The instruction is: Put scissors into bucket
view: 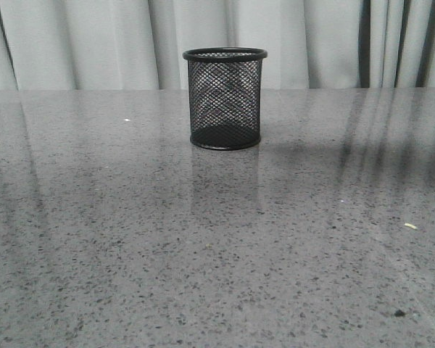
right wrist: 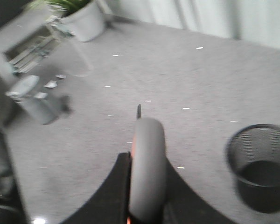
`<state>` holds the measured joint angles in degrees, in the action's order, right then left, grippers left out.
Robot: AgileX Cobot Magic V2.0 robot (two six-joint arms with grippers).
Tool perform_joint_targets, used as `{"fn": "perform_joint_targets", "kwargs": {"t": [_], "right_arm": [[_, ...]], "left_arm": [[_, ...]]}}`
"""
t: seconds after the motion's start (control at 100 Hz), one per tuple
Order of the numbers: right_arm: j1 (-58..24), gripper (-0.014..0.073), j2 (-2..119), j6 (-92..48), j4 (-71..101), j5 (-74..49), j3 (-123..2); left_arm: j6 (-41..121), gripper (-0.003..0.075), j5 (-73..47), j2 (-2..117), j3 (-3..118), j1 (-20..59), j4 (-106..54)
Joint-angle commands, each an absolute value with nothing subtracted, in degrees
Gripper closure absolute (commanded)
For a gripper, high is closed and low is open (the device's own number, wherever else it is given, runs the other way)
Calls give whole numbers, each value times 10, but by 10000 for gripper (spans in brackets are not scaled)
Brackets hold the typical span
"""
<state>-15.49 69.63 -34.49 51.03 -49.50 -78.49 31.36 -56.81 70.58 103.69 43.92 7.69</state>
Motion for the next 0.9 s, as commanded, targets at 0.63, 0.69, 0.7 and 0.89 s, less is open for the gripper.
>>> {"fn": "perform_joint_targets", "kwargs": {"t": [0.63, 0.69, 0.7, 0.89], "right_arm": [[-156, 646, 907, -168, 205, -707, -1118], [-159, 646, 917, -168, 202, -700, -1118], [-159, 646, 918, -168, 202, -700, -1118], [-178, 646, 943, -168, 196, -686, -1118]], "left_arm": [[174, 260, -551, 590, 1055, 441, 246], [174, 260, -551, 590, 1055, 441, 246], [174, 260, -551, 590, 1055, 441, 246], [174, 260, -551, 590, 1055, 441, 246]]}}
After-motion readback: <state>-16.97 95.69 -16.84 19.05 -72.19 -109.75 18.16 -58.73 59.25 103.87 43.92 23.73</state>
